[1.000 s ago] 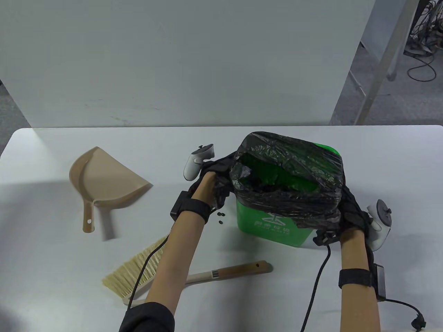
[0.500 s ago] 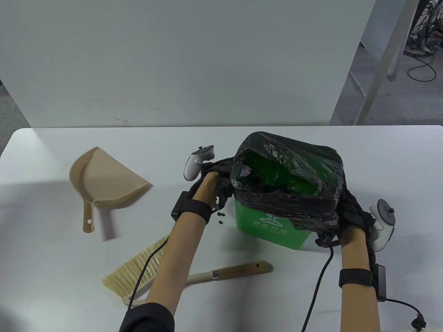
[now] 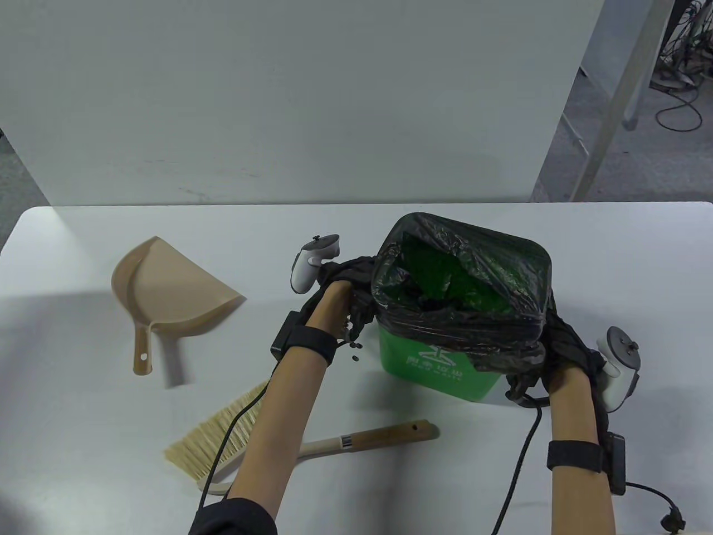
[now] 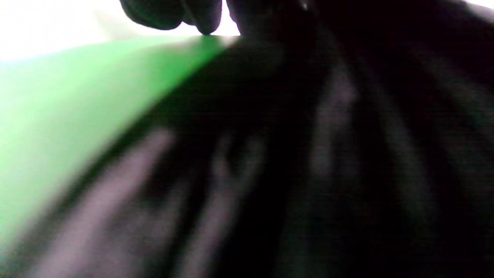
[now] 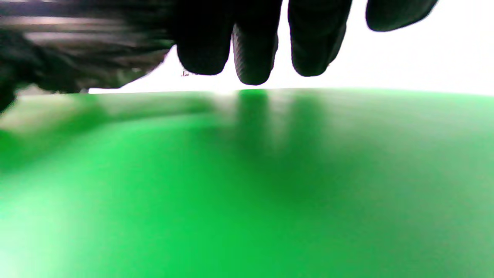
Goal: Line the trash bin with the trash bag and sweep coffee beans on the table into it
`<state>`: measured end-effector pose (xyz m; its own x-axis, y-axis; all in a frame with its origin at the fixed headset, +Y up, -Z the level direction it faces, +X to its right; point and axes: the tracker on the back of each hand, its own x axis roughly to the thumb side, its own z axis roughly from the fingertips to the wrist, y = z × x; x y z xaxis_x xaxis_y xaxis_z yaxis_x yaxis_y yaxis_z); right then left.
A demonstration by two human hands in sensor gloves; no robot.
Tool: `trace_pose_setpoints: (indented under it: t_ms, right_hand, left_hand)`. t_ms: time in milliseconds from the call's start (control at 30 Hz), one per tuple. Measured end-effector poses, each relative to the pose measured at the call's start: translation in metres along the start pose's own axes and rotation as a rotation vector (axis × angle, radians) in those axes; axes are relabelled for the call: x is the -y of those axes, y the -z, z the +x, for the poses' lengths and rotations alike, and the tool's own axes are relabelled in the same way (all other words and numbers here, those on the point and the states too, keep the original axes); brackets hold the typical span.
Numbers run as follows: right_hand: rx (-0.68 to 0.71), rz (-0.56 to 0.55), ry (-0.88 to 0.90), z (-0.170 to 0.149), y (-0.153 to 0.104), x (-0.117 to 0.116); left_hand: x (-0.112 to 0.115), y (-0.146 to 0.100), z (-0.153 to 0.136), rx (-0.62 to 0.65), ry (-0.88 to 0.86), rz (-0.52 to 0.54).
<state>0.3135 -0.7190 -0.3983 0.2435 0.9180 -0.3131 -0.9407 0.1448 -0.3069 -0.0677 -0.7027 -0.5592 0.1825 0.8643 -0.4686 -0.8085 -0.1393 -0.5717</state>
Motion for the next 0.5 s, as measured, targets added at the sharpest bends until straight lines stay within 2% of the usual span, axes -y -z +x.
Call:
trace_pose_setpoints:
  t_ms: [100, 167, 300, 333, 500]
  right_hand:
    - [-0.033, 0.001, -0.008, -0.007, 0.003, 0.001]
    - [-0.033, 0.01, -0.001, -0.011, 0.004, 0.002]
    - [-0.051, 0.063, -0.008, -0.012, 0.005, 0.006]
    - [-0.055, 0.066, -0.01, -0.012, 0.005, 0.007]
    - [-0.045, 0.074, -0.011, -0.013, 0.005, 0.005]
  left_hand:
    - [0.005, 0.0, -0.001, 0.097, -0.076, -0.073]
    - [0.006, -0.001, 0.0, 0.119, -0.115, -0.104]
    - [0.005, -0.001, 0.004, 0.051, -0.01, -0.028]
    - [0.005, 0.001, 0.004, 0.026, -0.016, -0.057]
    - [0.003, -0.001, 0.004, -0.026, -0.012, -0.041]
